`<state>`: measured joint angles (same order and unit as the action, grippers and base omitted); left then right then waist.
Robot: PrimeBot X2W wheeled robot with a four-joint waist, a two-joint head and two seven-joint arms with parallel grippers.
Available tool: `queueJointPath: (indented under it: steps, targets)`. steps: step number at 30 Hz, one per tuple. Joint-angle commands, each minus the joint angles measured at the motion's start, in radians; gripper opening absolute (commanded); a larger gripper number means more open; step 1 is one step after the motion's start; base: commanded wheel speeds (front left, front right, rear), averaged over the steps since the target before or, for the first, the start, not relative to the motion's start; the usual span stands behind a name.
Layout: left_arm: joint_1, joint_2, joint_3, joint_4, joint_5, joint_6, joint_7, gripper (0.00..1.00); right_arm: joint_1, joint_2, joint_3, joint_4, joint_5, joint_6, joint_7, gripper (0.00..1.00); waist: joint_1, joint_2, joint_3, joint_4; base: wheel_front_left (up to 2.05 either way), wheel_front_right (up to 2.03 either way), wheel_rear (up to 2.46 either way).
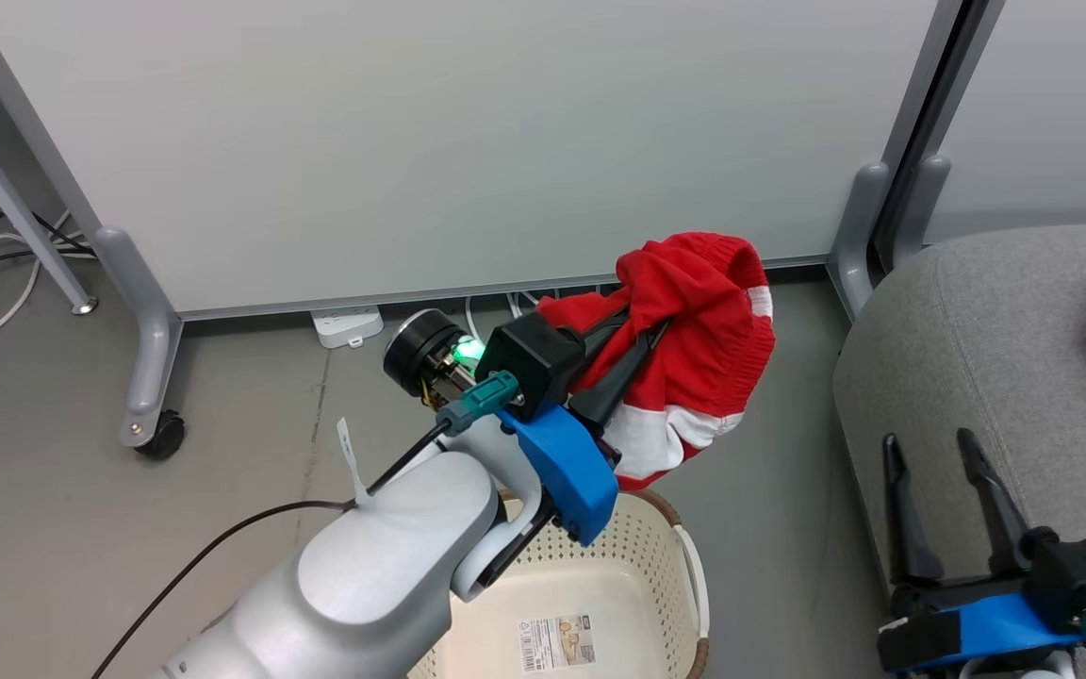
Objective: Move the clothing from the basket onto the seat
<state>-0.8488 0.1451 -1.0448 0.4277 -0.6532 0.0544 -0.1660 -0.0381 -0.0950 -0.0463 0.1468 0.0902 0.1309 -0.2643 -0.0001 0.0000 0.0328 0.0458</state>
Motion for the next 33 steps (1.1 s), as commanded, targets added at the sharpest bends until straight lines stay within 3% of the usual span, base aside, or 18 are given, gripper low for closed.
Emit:
queueJointPath:
  steps: [1, 21, 33]
  targets:
    - [0.013, 0.013, -0.004, -0.024, 0.003, 0.011, 0.008, 0.0, 0.017, 0.001, 0.023, 0.001, 0.009, 0.0, 0.0, 1.0, 0.0001, 0.0, 0.001, 0.0, 0.0, 0.0, 0.0]
    - [-0.005, 0.043, -0.012, -0.092, 0.011, 0.042, 0.029, 0.0, -0.046, -0.037, 0.336, -0.014, 0.04, 0.0, 0.0, 1.0, 0.0001, 0.0, 0.044, 0.011, 0.0, 0.0, 0.0]
    - [-0.021, 0.032, -0.02, -0.087, 0.01, 0.042, 0.024, 0.0, -0.195, -0.029, 0.419, 0.039, 0.06, 0.0, 0.0, 1.0, 0.0001, 0.0, 0.068, 0.021, 0.0, 0.0, 0.0]
